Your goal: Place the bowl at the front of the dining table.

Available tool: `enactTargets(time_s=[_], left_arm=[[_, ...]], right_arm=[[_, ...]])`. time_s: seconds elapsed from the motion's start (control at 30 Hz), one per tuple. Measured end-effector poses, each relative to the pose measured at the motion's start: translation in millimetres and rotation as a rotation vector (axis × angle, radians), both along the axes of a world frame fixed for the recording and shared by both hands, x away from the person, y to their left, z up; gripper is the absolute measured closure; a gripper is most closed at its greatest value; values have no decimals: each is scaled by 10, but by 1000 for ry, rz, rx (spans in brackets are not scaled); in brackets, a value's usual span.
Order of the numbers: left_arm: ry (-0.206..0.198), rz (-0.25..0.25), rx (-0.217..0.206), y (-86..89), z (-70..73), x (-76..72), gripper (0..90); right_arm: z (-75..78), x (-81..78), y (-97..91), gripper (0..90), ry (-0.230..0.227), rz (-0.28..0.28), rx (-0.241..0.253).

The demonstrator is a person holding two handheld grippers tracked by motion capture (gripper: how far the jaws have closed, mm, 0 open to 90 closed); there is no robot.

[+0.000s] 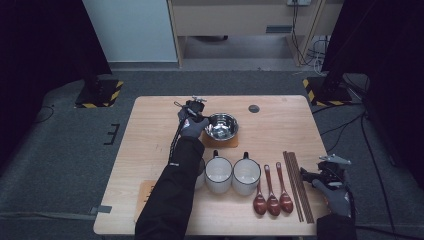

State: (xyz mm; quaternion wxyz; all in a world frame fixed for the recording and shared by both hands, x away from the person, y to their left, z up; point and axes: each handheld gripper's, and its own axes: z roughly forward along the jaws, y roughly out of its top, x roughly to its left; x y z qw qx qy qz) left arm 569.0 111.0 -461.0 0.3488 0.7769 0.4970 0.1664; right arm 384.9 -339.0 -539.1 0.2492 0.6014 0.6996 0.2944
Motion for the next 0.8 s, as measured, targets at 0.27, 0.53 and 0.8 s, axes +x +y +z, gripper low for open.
enactTargets(time_s=[0.27,0.53,0.8], left_arm=[[-68,-16,-48,73,270,-172,303],[-119,-27,-72,243,448,-400,275],[-173,-29,-95,490,556,-659,255]], right_arm=[[-2,8,0,3,10,-16,-1],[-2,8,0,3,10,-16,-1],[-1,7,0,6,9,-17,-2]])
